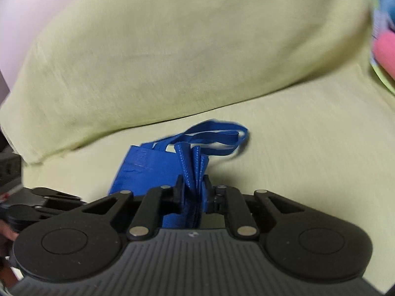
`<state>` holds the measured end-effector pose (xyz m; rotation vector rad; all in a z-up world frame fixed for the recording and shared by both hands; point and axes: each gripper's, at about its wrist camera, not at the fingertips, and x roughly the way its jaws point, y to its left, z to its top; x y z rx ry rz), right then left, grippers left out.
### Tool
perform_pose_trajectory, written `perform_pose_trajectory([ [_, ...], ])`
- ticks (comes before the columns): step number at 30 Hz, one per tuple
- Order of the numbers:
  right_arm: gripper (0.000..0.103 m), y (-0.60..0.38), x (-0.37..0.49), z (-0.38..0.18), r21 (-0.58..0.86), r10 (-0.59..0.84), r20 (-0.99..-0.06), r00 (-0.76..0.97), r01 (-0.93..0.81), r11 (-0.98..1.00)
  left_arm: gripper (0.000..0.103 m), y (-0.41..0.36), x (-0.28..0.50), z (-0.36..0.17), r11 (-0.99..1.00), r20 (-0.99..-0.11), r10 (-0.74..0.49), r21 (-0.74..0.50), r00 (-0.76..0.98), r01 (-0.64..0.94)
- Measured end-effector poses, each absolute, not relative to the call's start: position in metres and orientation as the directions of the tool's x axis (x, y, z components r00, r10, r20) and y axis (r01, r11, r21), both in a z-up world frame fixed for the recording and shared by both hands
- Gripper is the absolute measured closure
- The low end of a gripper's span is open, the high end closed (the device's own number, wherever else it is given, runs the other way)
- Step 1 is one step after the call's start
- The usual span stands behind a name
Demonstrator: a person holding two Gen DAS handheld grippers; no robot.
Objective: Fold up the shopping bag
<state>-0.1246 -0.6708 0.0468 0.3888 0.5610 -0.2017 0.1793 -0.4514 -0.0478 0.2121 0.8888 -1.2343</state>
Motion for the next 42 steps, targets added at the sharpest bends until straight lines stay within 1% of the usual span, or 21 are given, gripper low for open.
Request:
perform_pose_trajectory([
  [4, 0.093, -0.681, -0.083, 0.035, 0.253, -0.086, -0.564, 0.821, 0.271, 0.929, 0.103, -0.452, 0.194, -0.060, 0.413, -0.646, -0.752, -0.311, 0.128, 0.856],
  [7, 0.093, -0.689, -0.061, 0.023, 0.219, -0.090, -0.573, 0.814, 0.259, 0.941, 0.101, -0.460, 0.198, -0.069, 0.429, -0.662, -0.735, -0.286, 0.148, 0.857],
  [8, 0.093, -0.690, -0.054, 0.019, 0.206, -0.093, -0.582, 0.808, 0.257, 0.944, 0.098, -0.461, 0.199, -0.070, 0.429, -0.667, -0.731, -0.281, 0.147, 0.858],
  [9, 0.093, -0.690, -0.051, 0.014, 0.199, -0.092, -0.589, 0.803, 0.254, 0.946, 0.091, -0.460, 0.199, -0.069, 0.428, -0.672, -0.726, -0.275, 0.146, 0.861],
  [11, 0.093, -0.691, -0.049, 0.006, 0.192, -0.086, -0.596, 0.798, 0.246, 0.950, 0.085, -0.455, 0.197, -0.064, 0.426, -0.683, -0.714, -0.251, 0.152, 0.869],
  [16, 0.093, -0.691, -0.041, 0.006, 0.174, -0.083, -0.587, 0.806, 0.225, 0.959, 0.086, -0.422, 0.166, -0.038, 0.391, -0.683, -0.708, -0.169, 0.178, 0.905],
  [18, 0.093, -0.691, -0.035, 0.005, 0.171, -0.082, -0.581, 0.810, 0.219, 0.961, 0.086, -0.413, 0.142, -0.031, 0.325, -0.670, -0.733, -0.186, 0.122, 0.927],
  [22, 0.093, -0.687, -0.015, 0.000, 0.141, -0.093, -0.589, 0.803, 0.215, 0.966, 0.085, -0.415, 0.097, -0.038, 0.185, -0.687, -0.726, -0.211, -0.011, 0.960],
  [27, 0.090, -0.689, -0.021, 0.000, 0.154, -0.086, -0.597, 0.797, 0.220, 0.963, 0.086, -0.417, 0.078, -0.062, 0.143, -0.731, -0.681, -0.198, -0.049, 0.970],
  [28, 0.088, -0.691, -0.026, 0.002, 0.161, -0.083, -0.598, 0.798, 0.221, 0.962, 0.086, -0.416, 0.075, -0.064, 0.141, -0.736, -0.675, -0.199, -0.053, 0.970],
  [29, 0.084, -0.691, -0.032, 0.006, 0.162, -0.083, -0.595, 0.800, 0.220, 0.962, 0.086, -0.415, 0.076, -0.064, 0.150, -0.737, -0.674, -0.205, -0.052, 0.967],
  [31, 0.081, -0.687, -0.048, 0.017, 0.155, -0.087, -0.584, 0.807, 0.216, 0.964, 0.086, -0.413, 0.076, -0.065, 0.165, -0.738, -0.673, -0.214, -0.049, 0.963],
  [34, 0.081, -0.671, -0.097, 0.034, 0.118, -0.087, -0.547, 0.833, 0.179, 0.977, 0.086, -0.411, 0.073, -0.066, 0.179, -0.740, -0.671, -0.216, -0.041, 0.960],
  [36, 0.078, -0.656, -0.138, 0.044, 0.097, -0.059, -0.523, 0.850, 0.128, 0.987, 0.086, -0.412, 0.069, -0.067, 0.181, -0.745, -0.666, -0.200, -0.030, 0.963],
  [38, 0.065, -0.640, -0.183, 0.053, 0.083, 0.001, -0.493, 0.870, 0.047, 0.995, 0.085, -0.412, 0.068, -0.067, 0.188, -0.747, -0.664, -0.197, -0.023, 0.962],
  [39, 0.063, -0.631, -0.206, 0.057, 0.082, 0.046, -0.480, 0.876, -0.008, 0.997, 0.086, -0.412, 0.067, -0.066, 0.191, -0.748, -0.663, -0.196, -0.021, 0.962],
  [41, 0.050, -0.613, -0.247, 0.059, 0.079, 0.159, -0.467, 0.870, -0.137, 0.987, 0.085, -0.413, 0.066, -0.065, 0.197, -0.749, -0.662, -0.197, -0.017, 0.960],
  [42, 0.046, -0.602, -0.264, 0.058, 0.059, 0.206, -0.471, 0.857, -0.203, 0.977, 0.085, -0.412, 0.067, -0.064, 0.198, -0.750, -0.661, -0.195, -0.016, 0.961],
])
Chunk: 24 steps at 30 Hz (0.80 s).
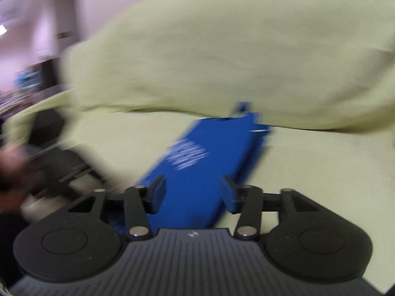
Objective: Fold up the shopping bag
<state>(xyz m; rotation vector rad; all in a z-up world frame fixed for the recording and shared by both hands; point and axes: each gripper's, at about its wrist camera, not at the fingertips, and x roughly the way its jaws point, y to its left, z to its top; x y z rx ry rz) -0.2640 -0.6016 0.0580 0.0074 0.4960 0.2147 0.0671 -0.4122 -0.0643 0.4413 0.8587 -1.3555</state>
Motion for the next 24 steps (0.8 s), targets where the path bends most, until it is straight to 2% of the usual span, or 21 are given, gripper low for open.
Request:
perform_pose_trajectory([
  [1, 0.036, -0.590, -0.280, 0.056, 0.032, 0.246, -0.480, 0.842, -0.263, 0.964, 0.085, -0.412, 0.067, -0.064, 0.198, -0.751, -0.660, -0.194, -0.016, 0.961],
  [2, 0.034, -0.579, -0.292, 0.053, -0.001, 0.272, -0.495, 0.825, -0.313, 0.950, 0.085, -0.411, 0.067, -0.064, 0.196, -0.751, -0.660, -0.193, -0.016, 0.961],
  [6, 0.034, -0.544, -0.306, 0.028, -0.192, 0.268, -0.593, 0.760, -0.456, 0.869, 0.085, -0.412, 0.069, -0.067, 0.183, -0.752, -0.658, -0.195, -0.027, 0.964],
  [9, 0.034, -0.529, -0.298, 0.016, -0.314, 0.256, -0.598, 0.760, -0.515, 0.798, 0.085, -0.411, 0.069, -0.066, 0.174, -0.754, -0.656, -0.197, -0.036, 0.965],
  [11, 0.034, -0.523, -0.289, 0.009, -0.336, 0.268, -0.609, 0.746, -0.549, 0.765, 0.084, -0.411, 0.068, -0.066, 0.170, -0.755, -0.655, -0.194, -0.037, 0.966],
  [13, 0.035, -0.524, -0.277, 0.004, -0.301, 0.278, -0.640, 0.717, -0.566, 0.767, 0.082, -0.408, 0.068, -0.065, 0.164, -0.755, -0.654, -0.188, -0.035, 0.968],
  [15, 0.054, -0.528, -0.267, 0.003, -0.245, 0.281, -0.664, 0.693, -0.557, 0.794, 0.077, -0.404, 0.065, -0.062, 0.158, -0.754, -0.656, -0.172, -0.027, 0.972],
  [16, 0.076, -0.530, -0.264, 0.003, -0.215, 0.281, -0.667, 0.690, -0.540, 0.814, 0.077, -0.401, 0.063, -0.061, 0.153, -0.753, -0.658, -0.156, -0.017, 0.976],
  [19, 0.085, -0.542, -0.259, 0.008, -0.085, 0.327, -0.667, 0.669, -0.504, 0.860, 0.078, -0.388, 0.051, -0.051, 0.113, -0.742, -0.670, -0.098, 0.003, 0.989],
  [22, 0.088, -0.552, -0.258, 0.008, 0.044, 0.377, -0.680, 0.629, -0.477, 0.878, 0.076, -0.366, 0.038, -0.037, 0.065, -0.703, -0.711, -0.088, -0.016, 0.994],
  [23, 0.088, -0.558, -0.257, 0.008, 0.100, 0.399, -0.681, 0.613, -0.463, 0.881, 0.075, -0.358, 0.034, -0.032, 0.044, -0.686, -0.727, -0.093, -0.032, 0.995],
  [24, 0.089, -0.562, -0.256, 0.008, 0.153, 0.420, -0.683, 0.598, -0.445, 0.882, 0.068, -0.351, 0.029, -0.027, 0.019, -0.673, -0.738, -0.095, -0.050, 0.995],
])
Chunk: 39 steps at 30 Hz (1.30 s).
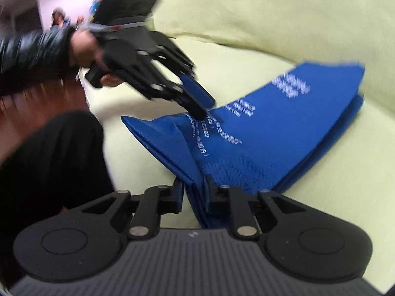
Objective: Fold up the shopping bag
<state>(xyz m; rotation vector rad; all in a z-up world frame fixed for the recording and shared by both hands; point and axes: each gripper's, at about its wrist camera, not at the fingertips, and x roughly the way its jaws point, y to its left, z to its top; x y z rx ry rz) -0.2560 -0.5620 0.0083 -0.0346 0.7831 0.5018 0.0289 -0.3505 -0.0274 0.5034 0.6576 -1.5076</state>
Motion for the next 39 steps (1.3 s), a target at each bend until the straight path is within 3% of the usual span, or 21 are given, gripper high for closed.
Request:
perform_pose_trajectory([
  [2, 0.089, -0.570, -0.252, 0.007, 0.254, 0.456, -0.689, 0.563, -0.401, 0.880, 0.059, -0.336, 0.018, -0.020, -0.036, -0.650, -0.755, -0.091, -0.087, 0.995],
  [6, 0.089, -0.576, -0.234, -0.002, 0.383, 0.494, -0.709, 0.504, -0.314, 0.869, 0.057, -0.321, -0.011, -0.020, -0.142, -0.635, -0.766, 0.012, -0.102, 0.990],
  [11, 0.089, -0.565, -0.222, 0.002, 0.327, 0.466, -0.751, 0.467, -0.350, 0.878, 0.056, -0.317, -0.045, -0.022, -0.244, -0.652, -0.757, 0.225, -0.040, 0.943],
  [14, 0.089, -0.560, -0.219, 0.002, 0.303, 0.453, -0.764, 0.459, -0.364, 0.880, 0.048, -0.313, -0.058, -0.019, -0.297, -0.659, -0.752, 0.308, -0.023, 0.904],
  [30, 0.089, -0.560, -0.218, -0.002, 0.317, 0.462, -0.758, 0.459, -0.359, 0.878, 0.046, -0.332, -0.099, -0.065, -0.463, -0.744, -0.660, 0.515, 0.107, 0.721],
  [32, 0.089, -0.559, -0.219, -0.001, 0.310, 0.459, -0.760, 0.460, -0.365, 0.878, 0.055, -0.342, -0.098, -0.069, -0.462, -0.773, -0.626, 0.479, 0.109, 0.747],
  [35, 0.089, -0.557, -0.218, -0.002, 0.297, 0.457, -0.762, 0.459, -0.379, 0.876, 0.086, -0.348, -0.090, -0.069, -0.423, -0.797, -0.596, 0.414, 0.096, 0.806],
  [39, 0.089, -0.556, -0.219, -0.001, 0.296, 0.474, -0.745, 0.470, -0.404, 0.866, 0.094, -0.352, -0.066, -0.068, -0.326, -0.841, -0.541, 0.216, 0.006, 0.920],
])
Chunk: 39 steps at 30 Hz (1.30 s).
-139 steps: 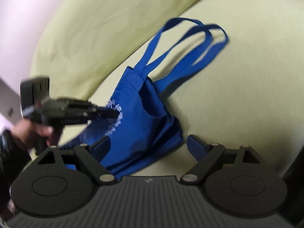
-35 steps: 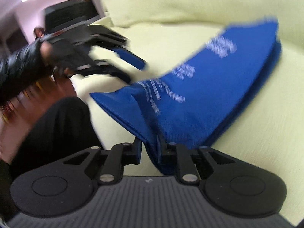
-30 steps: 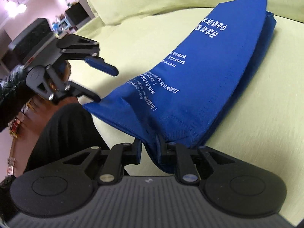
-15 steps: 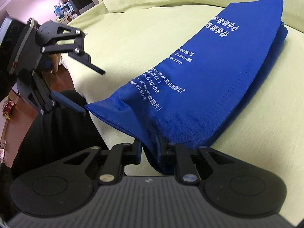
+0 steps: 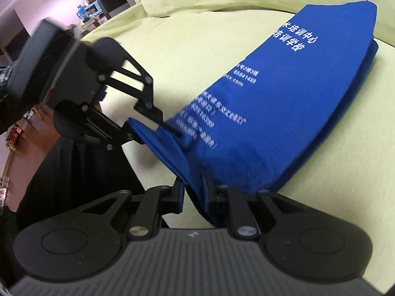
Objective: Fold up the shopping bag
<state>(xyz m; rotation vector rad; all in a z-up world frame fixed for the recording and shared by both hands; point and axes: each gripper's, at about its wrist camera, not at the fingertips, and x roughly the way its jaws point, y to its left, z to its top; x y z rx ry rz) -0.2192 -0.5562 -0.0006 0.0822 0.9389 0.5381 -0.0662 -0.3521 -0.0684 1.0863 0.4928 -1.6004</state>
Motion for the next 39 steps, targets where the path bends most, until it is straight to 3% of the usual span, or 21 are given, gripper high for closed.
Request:
perform_pose_trajectory([
  [5, 0.089, -0.560, -0.229, 0.002, 0.248, 0.461, -0.709, 0.534, -0.423, 0.872, 0.094, -0.351, -0.035, -0.073, -0.177, -0.835, -0.539, -0.016, -0.110, 0.984],
  [9, 0.089, -0.577, -0.232, -0.005, 0.319, 0.451, -0.689, 0.568, -0.322, 0.892, 0.092, -0.352, -0.010, -0.077, -0.099, -0.814, -0.542, -0.186, -0.210, 0.978],
  [13, 0.095, -0.589, -0.228, -0.015, 0.399, 0.423, -0.690, 0.587, -0.180, 0.899, 0.086, -0.348, -0.002, -0.082, -0.056, -0.792, -0.565, -0.240, -0.229, 0.969],
  [17, 0.100, -0.583, -0.223, -0.014, 0.364, 0.383, -0.714, 0.587, -0.157, 0.918, 0.076, -0.338, -0.018, -0.074, -0.046, -0.812, -0.566, -0.140, -0.142, 0.989],
  [23, 0.100, -0.575, -0.213, -0.008, 0.307, 0.340, -0.764, 0.548, -0.155, 0.939, 0.075, -0.313, -0.057, -0.042, -0.138, -0.794, -0.603, 0.206, 0.083, 0.969],
  [25, 0.100, -0.575, -0.210, -0.007, 0.305, 0.335, -0.775, 0.536, -0.147, 0.941, 0.067, -0.312, -0.082, -0.040, -0.228, -0.768, -0.625, 0.353, 0.141, 0.907],
  [26, 0.100, -0.575, -0.209, -0.006, 0.305, 0.332, -0.780, 0.531, -0.142, 0.942, 0.055, -0.313, -0.095, -0.042, -0.280, -0.754, -0.635, 0.426, 0.167, 0.860],
  [27, 0.100, -0.576, -0.208, -0.006, 0.310, 0.333, -0.783, 0.526, -0.133, 0.941, 0.049, -0.315, -0.108, -0.047, -0.328, -0.745, -0.639, 0.489, 0.191, 0.808],
  [30, 0.100, -0.577, -0.204, -0.006, 0.321, 0.335, -0.792, 0.511, -0.119, 0.940, 0.048, -0.327, -0.138, -0.073, -0.457, -0.735, -0.624, 0.618, 0.265, 0.639],
  [34, 0.101, -0.576, -0.198, -0.006, 0.318, 0.329, -0.807, 0.490, -0.109, 0.942, 0.048, -0.342, -0.148, -0.105, -0.539, -0.733, -0.589, 0.670, 0.341, 0.511],
  [39, 0.102, -0.577, -0.185, -0.004, 0.323, 0.339, -0.831, 0.441, -0.114, 0.939, 0.046, -0.348, -0.138, -0.109, -0.512, -0.748, -0.559, 0.651, 0.359, 0.560],
])
